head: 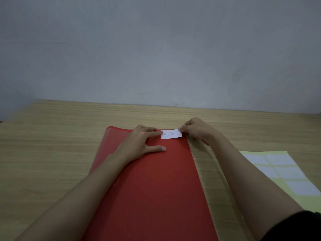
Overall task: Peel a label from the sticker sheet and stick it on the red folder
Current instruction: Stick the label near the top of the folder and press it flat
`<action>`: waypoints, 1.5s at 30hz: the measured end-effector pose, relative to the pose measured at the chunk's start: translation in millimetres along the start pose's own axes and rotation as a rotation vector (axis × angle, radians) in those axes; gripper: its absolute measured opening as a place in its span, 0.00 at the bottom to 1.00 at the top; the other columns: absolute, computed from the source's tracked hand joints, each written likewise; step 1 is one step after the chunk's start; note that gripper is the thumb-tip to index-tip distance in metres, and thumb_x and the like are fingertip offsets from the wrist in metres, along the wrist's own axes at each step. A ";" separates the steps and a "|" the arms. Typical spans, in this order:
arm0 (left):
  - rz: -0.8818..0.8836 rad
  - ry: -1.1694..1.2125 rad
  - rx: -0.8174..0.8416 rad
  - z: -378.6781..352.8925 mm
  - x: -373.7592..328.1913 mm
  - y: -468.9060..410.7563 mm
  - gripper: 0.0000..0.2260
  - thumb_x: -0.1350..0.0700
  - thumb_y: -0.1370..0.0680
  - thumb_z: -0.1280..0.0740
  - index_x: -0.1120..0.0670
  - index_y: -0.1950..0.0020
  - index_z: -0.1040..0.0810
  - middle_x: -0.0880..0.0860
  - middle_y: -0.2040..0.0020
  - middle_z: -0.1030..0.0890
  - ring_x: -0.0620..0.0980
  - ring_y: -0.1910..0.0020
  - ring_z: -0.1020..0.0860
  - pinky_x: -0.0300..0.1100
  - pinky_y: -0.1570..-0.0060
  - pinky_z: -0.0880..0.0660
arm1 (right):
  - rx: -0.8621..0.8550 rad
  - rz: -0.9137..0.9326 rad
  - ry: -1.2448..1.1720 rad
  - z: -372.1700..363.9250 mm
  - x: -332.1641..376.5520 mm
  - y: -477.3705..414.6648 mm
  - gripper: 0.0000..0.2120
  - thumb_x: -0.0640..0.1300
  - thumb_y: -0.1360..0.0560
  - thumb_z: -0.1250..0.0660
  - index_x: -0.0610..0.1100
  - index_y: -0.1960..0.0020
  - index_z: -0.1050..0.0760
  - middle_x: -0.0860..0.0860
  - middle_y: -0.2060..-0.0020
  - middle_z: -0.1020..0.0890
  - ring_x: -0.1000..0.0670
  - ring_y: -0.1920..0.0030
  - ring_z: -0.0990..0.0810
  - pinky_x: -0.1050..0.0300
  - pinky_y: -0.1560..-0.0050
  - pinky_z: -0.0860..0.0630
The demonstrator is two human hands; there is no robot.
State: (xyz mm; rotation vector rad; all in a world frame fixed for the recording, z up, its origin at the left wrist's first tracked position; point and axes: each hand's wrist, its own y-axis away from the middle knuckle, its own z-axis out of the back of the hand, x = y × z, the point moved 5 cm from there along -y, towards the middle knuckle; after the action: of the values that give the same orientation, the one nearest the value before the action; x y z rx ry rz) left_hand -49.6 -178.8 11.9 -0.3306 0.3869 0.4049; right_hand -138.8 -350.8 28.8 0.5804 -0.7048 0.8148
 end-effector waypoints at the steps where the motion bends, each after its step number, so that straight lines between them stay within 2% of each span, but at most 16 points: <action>1: 0.005 -0.002 0.000 -0.9 1.3 -0.7 0.37 0.28 0.39 0.42 0.45 0.35 0.27 0.51 0.35 0.24 0.49 0.37 0.30 0.41 0.37 0.35 | -0.001 -0.001 0.005 -0.2 -0.1 -0.2 0.07 0.42 0.26 0.34 0.39 0.60 0.23 0.50 0.71 0.28 0.53 0.70 0.32 0.59 0.67 0.37; 3: 0.006 -0.007 0.001 -1.5 2.1 -0.9 0.37 0.28 0.39 0.42 0.45 0.36 0.26 0.51 0.35 0.25 0.49 0.37 0.30 0.40 0.36 0.36 | -0.005 0.003 0.015 -0.6 -0.3 -1.1 0.10 0.42 0.26 0.34 0.41 0.65 0.25 0.51 0.72 0.28 0.54 0.70 0.33 0.59 0.68 0.37; 6: -0.001 -0.022 0.006 -1.3 1.5 -0.5 0.34 0.30 0.38 0.36 0.46 0.37 0.25 0.51 0.34 0.25 0.49 0.36 0.31 0.38 0.37 0.38 | -0.015 0.016 0.023 -1.6 -0.8 -3.0 0.12 0.42 0.26 0.34 0.44 0.68 0.26 0.51 0.71 0.27 0.55 0.69 0.31 0.60 0.67 0.36; 8: -0.004 -0.025 0.008 -1.1 1.4 -0.3 0.35 0.29 0.38 0.39 0.47 0.37 0.24 0.51 0.34 0.25 0.49 0.36 0.31 0.37 0.37 0.39 | -0.027 0.026 0.032 -2.0 -1.1 -4.2 0.11 0.42 0.26 0.34 0.45 0.68 0.25 0.51 0.68 0.25 0.55 0.67 0.29 0.60 0.66 0.34; 11: -0.005 -0.032 0.017 -1.5 1.2 -0.8 0.37 0.27 0.39 0.44 0.46 0.37 0.24 0.51 0.34 0.25 0.49 0.36 0.31 0.39 0.36 0.38 | -0.053 0.061 0.078 -2.3 -1.7 -3.8 0.09 0.42 0.26 0.34 0.40 0.62 0.22 0.48 0.62 0.21 0.54 0.62 0.26 0.60 0.64 0.32; 13: -0.009 -0.043 0.016 -1.5 1.5 -1.2 0.37 0.27 0.39 0.44 0.46 0.37 0.25 0.51 0.34 0.25 0.49 0.36 0.31 0.40 0.35 0.37 | -0.081 0.116 0.101 -2.6 -2.6 -2.5 0.10 0.42 0.26 0.34 0.34 0.59 0.21 0.45 0.59 0.18 0.52 0.60 0.25 0.62 0.64 0.31; 15: -0.013 -0.054 0.015 -1.4 1.4 -1.3 0.37 0.27 0.39 0.44 0.46 0.37 0.24 0.51 0.34 0.25 0.49 0.36 0.31 0.40 0.35 0.37 | -0.125 0.177 0.117 -3.2 -4.6 0.6 0.10 0.42 0.27 0.33 0.34 0.59 0.20 0.47 0.57 0.21 0.51 0.52 0.27 0.60 0.58 0.30; 17: -0.018 -0.061 0.013 -1.4 1.3 -1.6 0.37 0.27 0.39 0.44 0.46 0.37 0.24 0.51 0.34 0.25 0.49 0.36 0.31 0.39 0.36 0.38 | -0.180 0.214 0.157 -3.8 -6.9 4.7 0.07 0.44 0.28 0.32 0.40 0.59 0.21 0.50 0.52 0.25 0.50 0.44 0.33 0.55 0.46 0.33; 18: -0.020 -0.061 0.011 -1.6 1.3 -1.9 0.37 0.28 0.39 0.44 0.47 0.37 0.24 0.51 0.34 0.25 0.50 0.36 0.31 0.39 0.36 0.38 | -0.206 0.224 0.181 -4.0 -8.1 6.8 0.06 0.46 0.28 0.32 0.43 0.59 0.22 0.51 0.50 0.26 0.50 0.41 0.36 0.53 0.43 0.35; 20: -0.024 -0.059 0.008 -1.6 1.1 -2.3 0.37 0.28 0.39 0.44 0.47 0.37 0.24 0.52 0.34 0.25 0.50 0.37 0.31 0.39 0.36 0.38 | -0.247 0.232 0.199 -5.0 -10.2 10.2 0.05 0.47 0.28 0.32 0.47 0.61 0.24 0.53 0.46 0.25 0.51 0.39 0.38 0.53 0.44 0.40; 28: -0.019 -0.050 0.014 -1.4 0.8 -2.1 0.38 0.28 0.39 0.44 0.47 0.37 0.24 0.51 0.34 0.25 0.50 0.36 0.31 0.40 0.35 0.38 | -0.282 0.256 0.116 -8.4 -13.6 12.4 0.05 0.46 0.28 0.32 0.47 0.61 0.26 0.50 0.44 0.23 0.48 0.38 0.34 0.48 0.38 0.37; 39: -0.023 -0.051 0.013 -1.9 1.4 -1.5 0.37 0.27 0.39 0.44 0.46 0.37 0.24 0.51 0.34 0.25 0.49 0.36 0.31 0.40 0.35 0.37 | -0.285 0.260 0.095 -8.9 -15.6 9.6 0.06 0.45 0.28 0.31 0.41 0.58 0.22 0.49 0.46 0.22 0.47 0.39 0.33 0.47 0.36 0.35; 45: -0.026 -0.059 0.015 -1.4 1.0 -1.5 0.37 0.28 0.39 0.45 0.46 0.36 0.25 0.51 0.34 0.26 0.49 0.36 0.32 0.39 0.36 0.39 | -0.287 0.258 0.109 -8.7 -16.5 8.7 0.07 0.45 0.28 0.31 0.42 0.57 0.22 0.50 0.46 0.22 0.48 0.38 0.33 0.49 0.37 0.36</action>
State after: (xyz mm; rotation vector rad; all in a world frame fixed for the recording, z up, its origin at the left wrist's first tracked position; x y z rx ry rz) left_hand -48.6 -180.3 10.6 -0.3081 0.3277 0.3851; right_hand -151.0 -347.2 12.6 0.1867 -0.7894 0.9559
